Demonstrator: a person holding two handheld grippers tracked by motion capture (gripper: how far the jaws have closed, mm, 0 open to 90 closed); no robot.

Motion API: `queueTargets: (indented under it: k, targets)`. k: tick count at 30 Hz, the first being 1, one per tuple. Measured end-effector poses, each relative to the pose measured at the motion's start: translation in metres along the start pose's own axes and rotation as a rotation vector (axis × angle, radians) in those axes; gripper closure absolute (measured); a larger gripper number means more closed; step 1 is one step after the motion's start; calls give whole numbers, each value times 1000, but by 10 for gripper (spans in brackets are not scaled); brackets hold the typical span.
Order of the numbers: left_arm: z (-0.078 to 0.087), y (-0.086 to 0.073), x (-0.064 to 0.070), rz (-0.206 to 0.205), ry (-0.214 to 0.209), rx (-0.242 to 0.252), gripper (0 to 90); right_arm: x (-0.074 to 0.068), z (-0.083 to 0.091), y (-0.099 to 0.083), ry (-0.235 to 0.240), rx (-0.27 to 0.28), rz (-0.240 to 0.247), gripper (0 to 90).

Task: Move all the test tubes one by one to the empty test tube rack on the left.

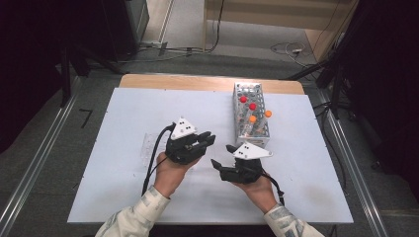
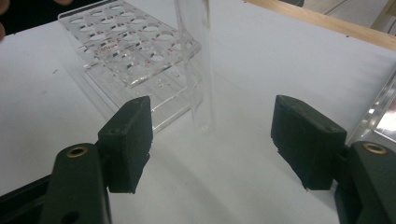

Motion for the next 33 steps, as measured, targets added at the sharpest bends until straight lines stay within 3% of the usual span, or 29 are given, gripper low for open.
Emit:
queueTargets:
  k: [7,19,33]
  targets:
    - [15,6,-11,14,17,33,771,4,2,-1,-6,0,-10,279]
    - [27,8,-29,37,75,59,771,7,3,-2,-17,-3,-23,280]
    - [35,3,-51,35,178,49,771,10,4,-2,-27,2,-34,281]
Point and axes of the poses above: each handheld gripper's, and its own axes: z roughly backward along the jaws, y roughly out of its top, x roughly to its right, the point moved 2 cm from there along -z, roughly forward along the jaws, and after that the axes turned 11 degrees about -z, right-handed, at the moved point
